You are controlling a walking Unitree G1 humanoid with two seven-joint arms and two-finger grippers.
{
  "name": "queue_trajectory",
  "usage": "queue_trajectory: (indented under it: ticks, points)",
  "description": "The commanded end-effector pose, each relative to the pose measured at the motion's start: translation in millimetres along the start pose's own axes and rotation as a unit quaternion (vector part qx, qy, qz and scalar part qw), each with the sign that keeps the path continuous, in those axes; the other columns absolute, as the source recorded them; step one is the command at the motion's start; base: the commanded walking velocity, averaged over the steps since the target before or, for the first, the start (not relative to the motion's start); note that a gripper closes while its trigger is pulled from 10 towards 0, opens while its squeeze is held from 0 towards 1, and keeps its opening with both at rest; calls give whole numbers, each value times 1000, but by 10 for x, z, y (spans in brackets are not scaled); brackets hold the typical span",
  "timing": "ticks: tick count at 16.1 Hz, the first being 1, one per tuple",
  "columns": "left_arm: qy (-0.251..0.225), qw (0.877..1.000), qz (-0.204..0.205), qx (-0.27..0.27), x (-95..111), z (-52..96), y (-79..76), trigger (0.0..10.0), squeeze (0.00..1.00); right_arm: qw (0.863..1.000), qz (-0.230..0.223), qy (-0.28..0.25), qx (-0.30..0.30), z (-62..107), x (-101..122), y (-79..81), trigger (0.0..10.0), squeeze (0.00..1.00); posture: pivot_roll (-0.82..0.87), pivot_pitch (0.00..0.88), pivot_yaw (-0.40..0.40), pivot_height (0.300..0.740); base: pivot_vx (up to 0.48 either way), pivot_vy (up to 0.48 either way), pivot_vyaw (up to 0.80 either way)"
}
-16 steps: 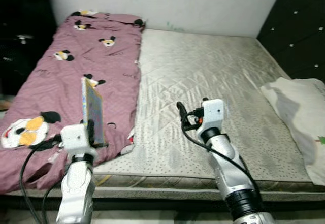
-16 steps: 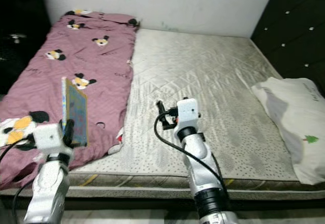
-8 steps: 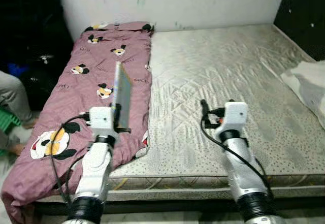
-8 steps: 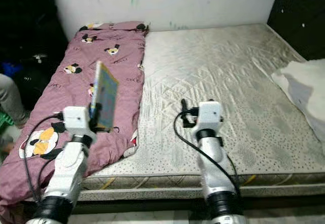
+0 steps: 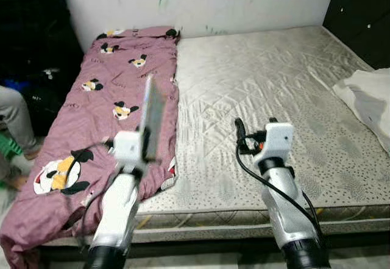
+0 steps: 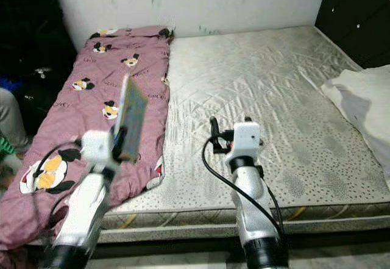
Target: Clean up the room
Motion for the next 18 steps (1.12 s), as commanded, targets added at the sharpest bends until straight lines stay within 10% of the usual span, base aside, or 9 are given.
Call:
queue_trajectory:
  ticks: [1, 18]
  points:
    - [-16, 999, -9, 28, 86, -3, 179, 10000, 0, 1000, -13, -9, -5, -11, 80, -9, 10000, 0, -46, 0, 57, 740, 0, 0, 0]
    - [23, 991, 5, 134, 23, 160, 501, 10000, 0, 998, -19, 41, 36, -148, -103, 276, 10000, 0, 82, 0, -55, 740, 0, 0, 0]
Point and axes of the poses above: a point about 5 cm out from each wrist's last joint towards the gripper, its own z axis pointing back from the gripper into the wrist, its own x axis along the axis of the wrist's last joint, y = z × x, the point moved 4 cm from there along -z, pointing out of the wrist towards the gripper, and after that the axes turned 12 degrees about -z, right-handed, at the moved point
